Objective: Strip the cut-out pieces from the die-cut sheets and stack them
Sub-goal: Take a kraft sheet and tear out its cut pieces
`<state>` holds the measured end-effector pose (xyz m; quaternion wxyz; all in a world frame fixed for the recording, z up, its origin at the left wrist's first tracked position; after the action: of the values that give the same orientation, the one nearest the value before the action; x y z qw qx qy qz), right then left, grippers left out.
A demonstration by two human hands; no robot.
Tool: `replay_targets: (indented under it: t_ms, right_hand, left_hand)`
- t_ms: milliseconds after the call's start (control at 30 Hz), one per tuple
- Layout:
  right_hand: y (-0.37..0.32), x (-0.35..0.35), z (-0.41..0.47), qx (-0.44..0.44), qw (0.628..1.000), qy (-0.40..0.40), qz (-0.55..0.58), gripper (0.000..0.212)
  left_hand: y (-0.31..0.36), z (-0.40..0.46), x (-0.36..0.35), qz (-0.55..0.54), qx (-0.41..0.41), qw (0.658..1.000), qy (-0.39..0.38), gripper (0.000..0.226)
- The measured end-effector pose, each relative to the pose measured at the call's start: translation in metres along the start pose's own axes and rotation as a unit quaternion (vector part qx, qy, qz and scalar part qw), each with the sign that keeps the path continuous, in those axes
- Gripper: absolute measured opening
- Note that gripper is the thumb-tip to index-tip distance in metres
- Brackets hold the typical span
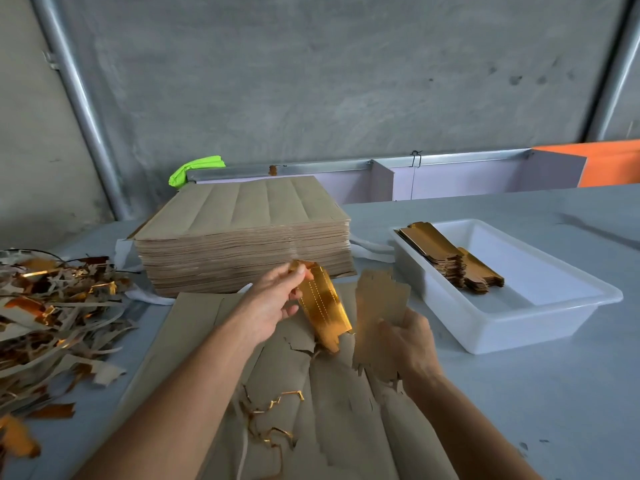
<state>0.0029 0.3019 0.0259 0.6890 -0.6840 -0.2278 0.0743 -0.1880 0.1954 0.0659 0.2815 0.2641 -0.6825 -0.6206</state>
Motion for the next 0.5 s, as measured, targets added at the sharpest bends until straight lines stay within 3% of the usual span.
replay_targets:
  t_ms: [100,333,500]
  right_hand:
    - [-0.014,-0.004,0.000,0.049,0.996,0.018,-0.068,0.023]
    - [-0.045,-0.025,-0.002,0.175,0.941,0.072,-0.280,0.030]
    - [-0.055,-0.019,0.010,0.175,0.933,0.115,-0.292,0.034]
  left_hand:
    - [-0.002,-0.008,-0.005,0.029,0.019,0.999,-0.008,0.019]
    - [-0.006,-0.012,-0.032,-0.054,0.021,0.997,-0.052,0.018]
    - [0.007,-0.015,-0.036,-0.104,-0.018,0.990,-0.098,0.019]
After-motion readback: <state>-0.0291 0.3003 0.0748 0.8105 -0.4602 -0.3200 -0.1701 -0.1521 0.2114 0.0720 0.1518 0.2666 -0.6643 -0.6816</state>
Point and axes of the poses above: each hand's wrist, its own z-axis towards the middle knuckle, its own x-axis out of the back of the hand, y = z × x, the point moved 9 cm from there along z, towards the middle knuckle, and after that the axes turned 1 degree about y, right-handed, at the moved point
